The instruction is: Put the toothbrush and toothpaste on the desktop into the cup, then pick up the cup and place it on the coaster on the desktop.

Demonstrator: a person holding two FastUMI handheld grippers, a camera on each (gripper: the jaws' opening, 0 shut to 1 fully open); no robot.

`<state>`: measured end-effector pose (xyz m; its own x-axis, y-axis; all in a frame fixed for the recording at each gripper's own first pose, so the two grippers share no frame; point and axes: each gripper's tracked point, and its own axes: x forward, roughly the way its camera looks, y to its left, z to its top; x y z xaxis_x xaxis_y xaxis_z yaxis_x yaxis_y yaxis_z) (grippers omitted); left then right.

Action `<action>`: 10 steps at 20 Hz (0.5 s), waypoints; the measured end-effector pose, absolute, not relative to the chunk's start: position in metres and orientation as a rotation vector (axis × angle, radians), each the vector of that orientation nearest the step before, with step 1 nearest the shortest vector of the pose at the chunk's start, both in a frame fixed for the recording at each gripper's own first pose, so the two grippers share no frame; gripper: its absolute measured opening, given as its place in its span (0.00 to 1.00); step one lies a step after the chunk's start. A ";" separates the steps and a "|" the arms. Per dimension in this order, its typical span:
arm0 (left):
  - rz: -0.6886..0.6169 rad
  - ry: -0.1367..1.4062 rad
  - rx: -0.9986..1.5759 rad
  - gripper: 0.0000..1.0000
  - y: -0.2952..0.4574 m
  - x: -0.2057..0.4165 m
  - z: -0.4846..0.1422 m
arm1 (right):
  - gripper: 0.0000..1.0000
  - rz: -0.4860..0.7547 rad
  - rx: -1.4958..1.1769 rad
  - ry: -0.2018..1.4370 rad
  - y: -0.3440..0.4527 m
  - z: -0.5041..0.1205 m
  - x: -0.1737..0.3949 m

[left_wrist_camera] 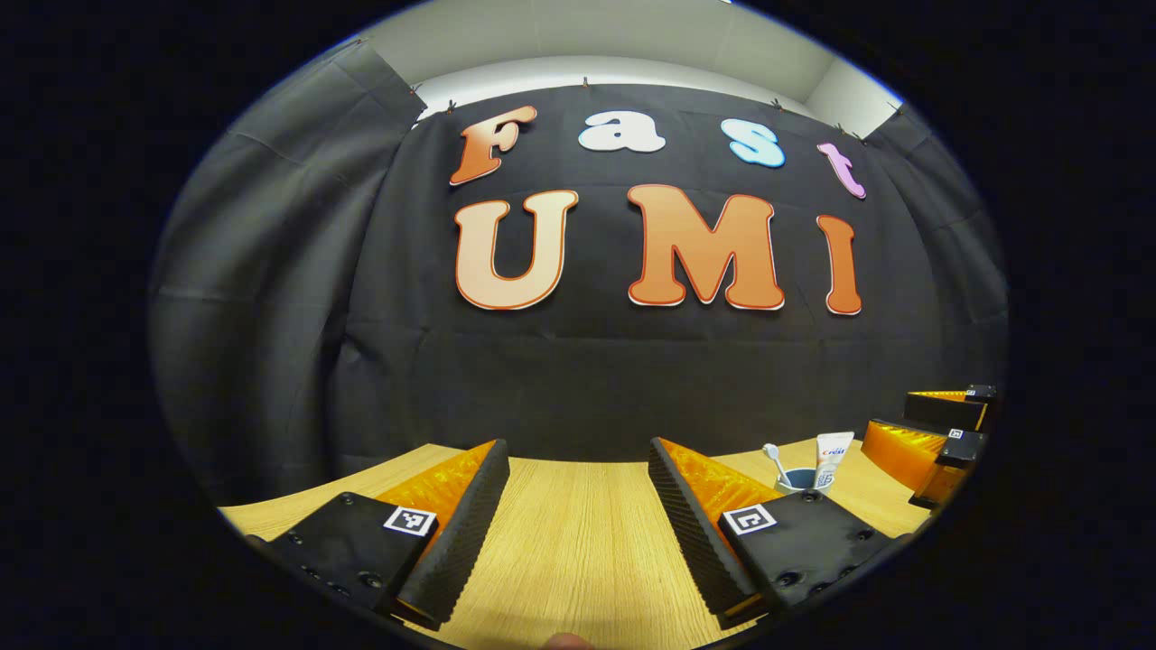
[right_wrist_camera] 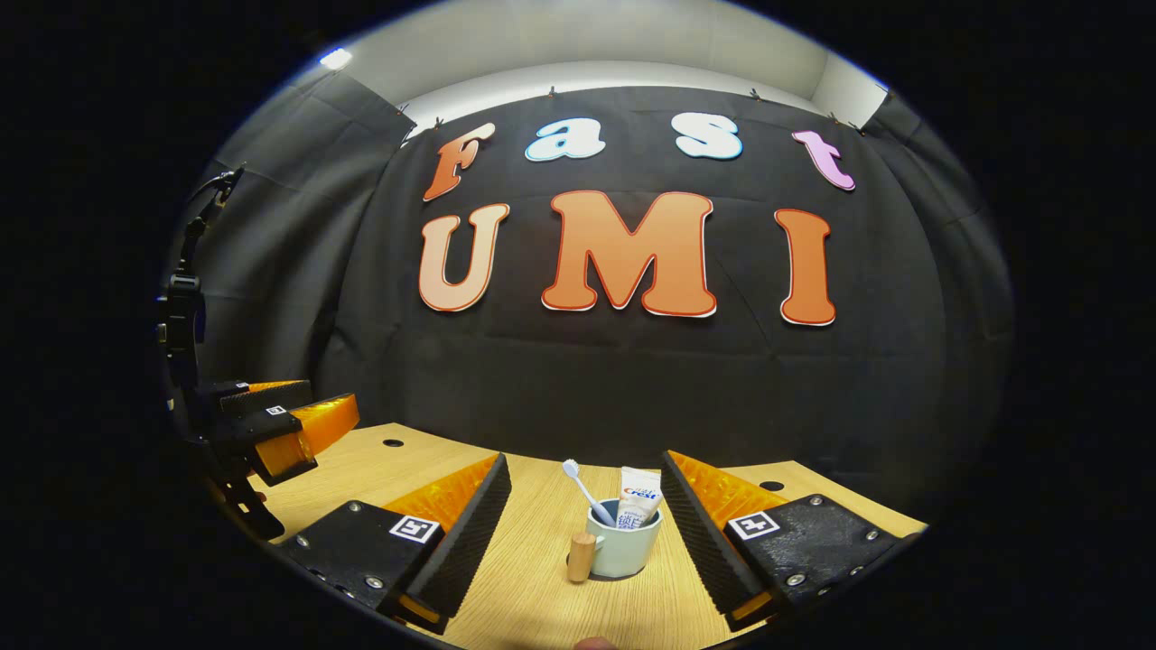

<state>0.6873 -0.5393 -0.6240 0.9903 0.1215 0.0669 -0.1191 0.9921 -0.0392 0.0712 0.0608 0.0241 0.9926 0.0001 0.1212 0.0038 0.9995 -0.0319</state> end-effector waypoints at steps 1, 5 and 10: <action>0.118 -0.081 -0.038 0.99 -0.540 0.689 -0.622 | 1.00 -0.003 -0.031 -0.122 0.059 0.024 0.070; 0.116 -0.110 -0.038 0.99 -0.542 0.690 -0.616 | 1.00 -0.008 -0.031 -0.117 0.056 0.022 0.070; 0.111 -0.130 -0.043 0.99 -0.546 0.690 -0.612 | 1.00 -0.006 -0.036 -0.127 0.057 0.023 0.068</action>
<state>0.6904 -0.5455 -0.6120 0.9854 0.1129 0.1274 -0.1073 0.9930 -0.0497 0.0680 0.0568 0.0230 0.9919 -0.0039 0.1268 0.0085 0.9993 -0.0355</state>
